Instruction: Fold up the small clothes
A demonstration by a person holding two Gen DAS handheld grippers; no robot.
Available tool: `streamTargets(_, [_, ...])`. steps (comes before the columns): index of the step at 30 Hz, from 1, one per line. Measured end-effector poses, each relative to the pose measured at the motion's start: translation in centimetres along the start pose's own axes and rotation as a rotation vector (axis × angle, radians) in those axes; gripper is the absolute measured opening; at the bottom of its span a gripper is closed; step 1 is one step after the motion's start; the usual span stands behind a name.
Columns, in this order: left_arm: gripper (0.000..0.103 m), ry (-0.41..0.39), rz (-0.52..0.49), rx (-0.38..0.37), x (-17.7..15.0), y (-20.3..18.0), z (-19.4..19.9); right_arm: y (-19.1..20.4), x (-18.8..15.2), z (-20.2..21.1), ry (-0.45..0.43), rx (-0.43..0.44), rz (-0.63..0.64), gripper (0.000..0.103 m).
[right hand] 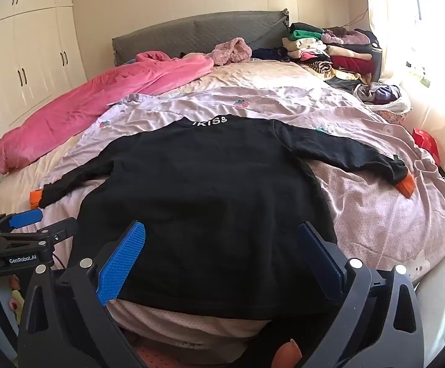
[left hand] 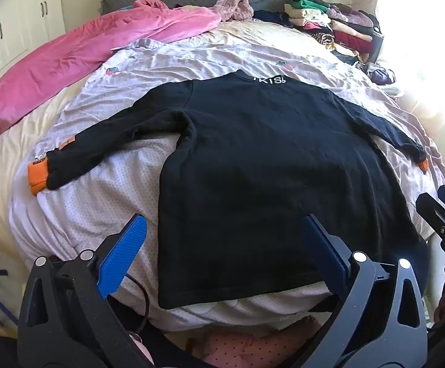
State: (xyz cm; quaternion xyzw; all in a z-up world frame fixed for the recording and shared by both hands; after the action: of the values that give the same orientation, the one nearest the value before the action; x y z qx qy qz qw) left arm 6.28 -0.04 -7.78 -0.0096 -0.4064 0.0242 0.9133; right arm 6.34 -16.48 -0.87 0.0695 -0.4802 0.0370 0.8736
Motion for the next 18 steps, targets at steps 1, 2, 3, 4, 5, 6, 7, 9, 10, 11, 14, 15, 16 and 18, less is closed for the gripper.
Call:
streamTargets(1, [0.094, 0.001, 0.000, -0.002, -0.02, -0.01, 0.00, 0.00, 0.05, 0.03, -0.002, -0.004, 0.000, 0.099])
streamTargets(2, [0.094, 0.002, -0.001, -0.002, -0.05, 0.00, -0.01, 0.04, 0.06, 0.03, -0.001, -0.005, 0.001, 0.099])
streamTargets(3, [0.094, 0.003, -0.002, 0.000, -0.08, 0.04, -0.03, 0.10, 0.09, 0.06, -0.001, 0.000, -0.003, 0.099])
streamTargets(4, [0.094, 0.003, -0.003, 0.000, -0.09, 0.06, -0.07, 0.17, 0.11, 0.06, -0.001, 0.000, -0.001, 0.099])
streamTargets(5, [0.094, 0.005, -0.003, 0.001, -0.10, 0.09, -0.14, 0.24, 0.13, 0.08, -0.001, 0.000, 0.001, 0.099])
streamTargets(6, [0.094, -0.011, -0.003, 0.003, 0.27, -0.15, 0.54, 0.16, 0.16, 0.10, -0.002, 0.002, -0.006, 0.099])
streamTargets(7, [0.094, -0.010, 0.000, 0.002, 0.26, -0.19, 0.65, 0.18, 0.19, 0.12, -0.001, 0.003, -0.005, 0.099])
streamTargets(9, [0.094, -0.008, -0.001, -0.002, 0.34, 0.10, 0.23, 0.08, 0.22, 0.17, -0.003, 0.003, -0.002, 0.099])
streamTargets(10, [0.094, -0.010, -0.002, -0.002, 0.39, 0.11, 0.30, -0.04, 0.21, 0.18, -0.002, 0.003, -0.002, 0.099])
streamTargets(11, [0.094, -0.008, 0.001, -0.004, 0.36, 0.12, 0.20, -0.19, 0.22, 0.22, -0.003, 0.003, -0.002, 0.099])
streamTargets(14, [0.094, -0.011, -0.002, -0.006, 0.47, 0.19, 0.25, 0.47, 0.36, 0.42, -0.001, -0.002, -0.001, 0.099])
streamTargets(15, [0.094, -0.010, -0.002, -0.007, 0.48, 0.20, 0.24, 0.49, 0.40, 0.44, -0.002, -0.001, -0.002, 0.099])
streamTargets(16, [0.094, -0.011, -0.002, -0.008, 0.51, 0.18, 0.30, 0.36, 0.32, 0.38, -0.001, -0.001, 0.001, 0.099])
streamTargets(18, [0.094, -0.012, -0.001, -0.003, 0.56, 0.10, 0.47, 0.39, 0.36, 0.42, 0.000, 0.000, 0.000, 0.099])
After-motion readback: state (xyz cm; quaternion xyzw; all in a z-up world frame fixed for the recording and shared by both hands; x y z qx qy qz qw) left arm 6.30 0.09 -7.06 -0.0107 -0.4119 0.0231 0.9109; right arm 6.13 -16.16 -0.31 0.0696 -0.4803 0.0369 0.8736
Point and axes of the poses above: each gripper's, at about its wrist camera, not at the fingertips, and z roughly against the way its jaws point, y to its left, x to its top, the point moved 10 cm from there along -z, roughly the way its jaws point, and after that the axes turned 9 degrees about -y, right-handed, at the moved point
